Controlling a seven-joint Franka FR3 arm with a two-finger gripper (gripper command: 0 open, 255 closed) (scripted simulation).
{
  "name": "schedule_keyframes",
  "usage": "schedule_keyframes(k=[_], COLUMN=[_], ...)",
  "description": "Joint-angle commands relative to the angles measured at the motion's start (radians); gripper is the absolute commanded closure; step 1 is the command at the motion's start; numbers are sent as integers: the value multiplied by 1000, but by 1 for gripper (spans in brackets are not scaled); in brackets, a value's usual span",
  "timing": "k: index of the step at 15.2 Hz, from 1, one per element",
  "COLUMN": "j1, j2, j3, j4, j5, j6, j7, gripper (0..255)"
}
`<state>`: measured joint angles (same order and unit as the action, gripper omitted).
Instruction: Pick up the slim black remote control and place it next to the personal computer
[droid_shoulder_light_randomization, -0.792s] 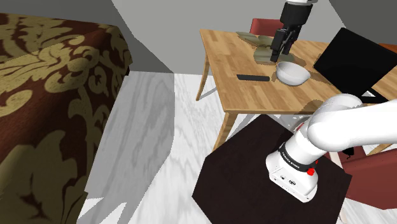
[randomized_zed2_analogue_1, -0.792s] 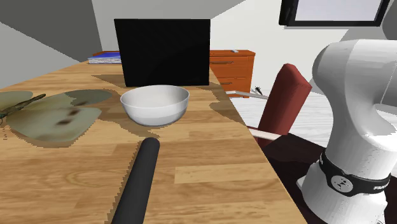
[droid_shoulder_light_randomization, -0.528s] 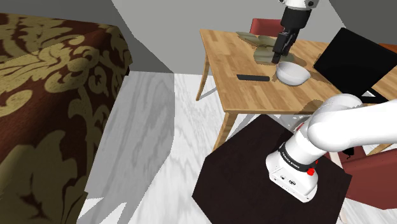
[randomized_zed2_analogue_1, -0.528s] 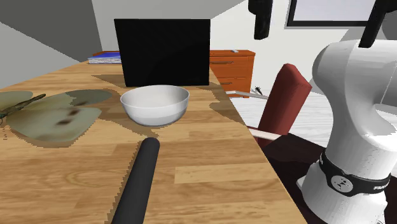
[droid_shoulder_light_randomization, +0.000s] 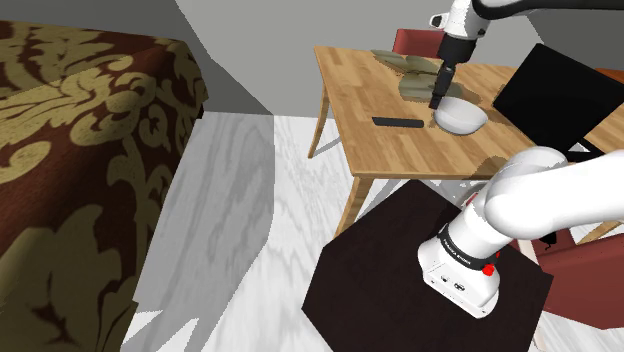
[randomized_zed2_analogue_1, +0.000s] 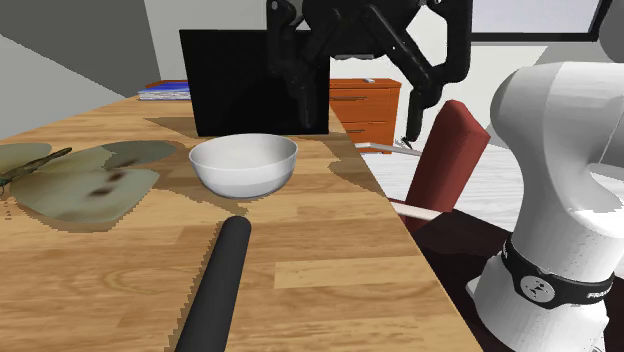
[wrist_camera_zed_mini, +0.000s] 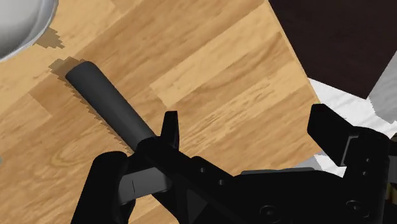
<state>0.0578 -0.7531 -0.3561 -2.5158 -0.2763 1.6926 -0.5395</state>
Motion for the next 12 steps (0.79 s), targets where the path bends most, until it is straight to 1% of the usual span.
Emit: schedule_keyframes(k=[1, 4, 7, 10, 12], j1=[16, 50, 97, 160, 209], j2=[56, 145, 253, 380, 478], j3=[-71, -169, -269, -371, -439], j4=[-3, 15, 49, 96, 135], j5=[-30, -51, -46, -3, 53], j6=[75, 167, 258, 345, 400], j7=[-102, -247, -400, -567, -692], gripper=[0, 0, 0, 0, 0])
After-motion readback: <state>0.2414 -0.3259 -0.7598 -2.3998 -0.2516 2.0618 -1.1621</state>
